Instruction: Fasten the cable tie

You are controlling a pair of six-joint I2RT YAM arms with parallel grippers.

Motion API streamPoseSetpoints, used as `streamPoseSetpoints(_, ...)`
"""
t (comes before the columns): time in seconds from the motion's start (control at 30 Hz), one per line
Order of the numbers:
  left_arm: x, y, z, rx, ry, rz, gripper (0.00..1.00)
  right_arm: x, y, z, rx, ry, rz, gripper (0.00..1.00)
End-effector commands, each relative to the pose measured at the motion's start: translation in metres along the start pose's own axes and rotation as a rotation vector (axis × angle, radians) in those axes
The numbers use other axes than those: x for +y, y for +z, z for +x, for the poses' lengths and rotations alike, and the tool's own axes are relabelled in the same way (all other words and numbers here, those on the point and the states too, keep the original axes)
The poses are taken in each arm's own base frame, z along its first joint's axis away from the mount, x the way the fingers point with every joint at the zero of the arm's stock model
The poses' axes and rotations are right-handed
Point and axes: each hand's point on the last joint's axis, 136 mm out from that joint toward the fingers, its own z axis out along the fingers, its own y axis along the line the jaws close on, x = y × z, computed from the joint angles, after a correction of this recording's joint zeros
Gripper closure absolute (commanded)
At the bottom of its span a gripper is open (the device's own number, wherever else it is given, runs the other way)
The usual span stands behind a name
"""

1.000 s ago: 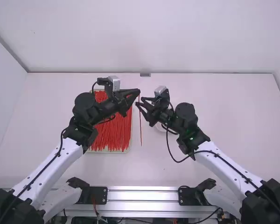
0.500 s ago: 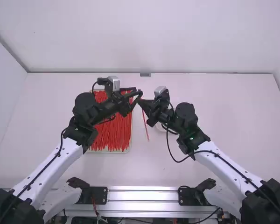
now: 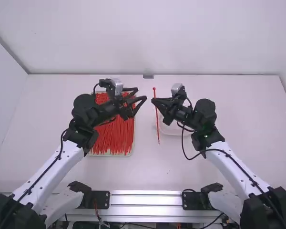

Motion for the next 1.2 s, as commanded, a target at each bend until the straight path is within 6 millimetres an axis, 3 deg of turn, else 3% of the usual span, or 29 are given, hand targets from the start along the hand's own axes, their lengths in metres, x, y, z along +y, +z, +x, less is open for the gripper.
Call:
streamPoseSetpoints(0.0, -0.008, -0.001, -0.002, 0.018, 0.088, 0.047, 0.30, 0.015, -0.006, -0.013, -0.005, -0.032, -0.119, 1.00)
streamPoseSetpoints(0.1, -0.009, 0.000, -0.006, 0.036, 0.111, 0.043, 0.18, 0.017, -0.012, -0.019, -0.018, -0.063, -0.161, 1.00)
streamPoseSetpoints(0.23, -0.018, 0.000, -0.014, 0.062, 0.165, 0.075, 0.16, 0.020, -0.019, -0.026, -0.037, -0.078, -0.195, 1.00)
streamPoseSetpoints(0.5, -0.034, -0.007, -0.035, 0.067, 0.217, 0.161, 0.01, 0.027, -0.022, -0.035, -0.066, -0.115, -0.232, 1.00)
streamPoseSetpoints(0.77, -0.022, -0.018, -0.044, 0.070, 0.204, 0.290, 0.01, 0.034, -0.025, -0.041, -0.085, -0.153, -0.262, 1.00)
streamPoseSetpoints(0.9, -0.011, -0.015, -0.045, 0.068, 0.147, 0.361, 0.01, 0.038, -0.026, -0.048, -0.111, -0.159, -0.272, 1.00)
streamPoseSetpoints(1.17, -0.014, -0.003, -0.049, 0.080, 0.126, 0.559, 0.01, 0.041, -0.027, -0.064, -0.180, -0.209, -0.249, 1.00)
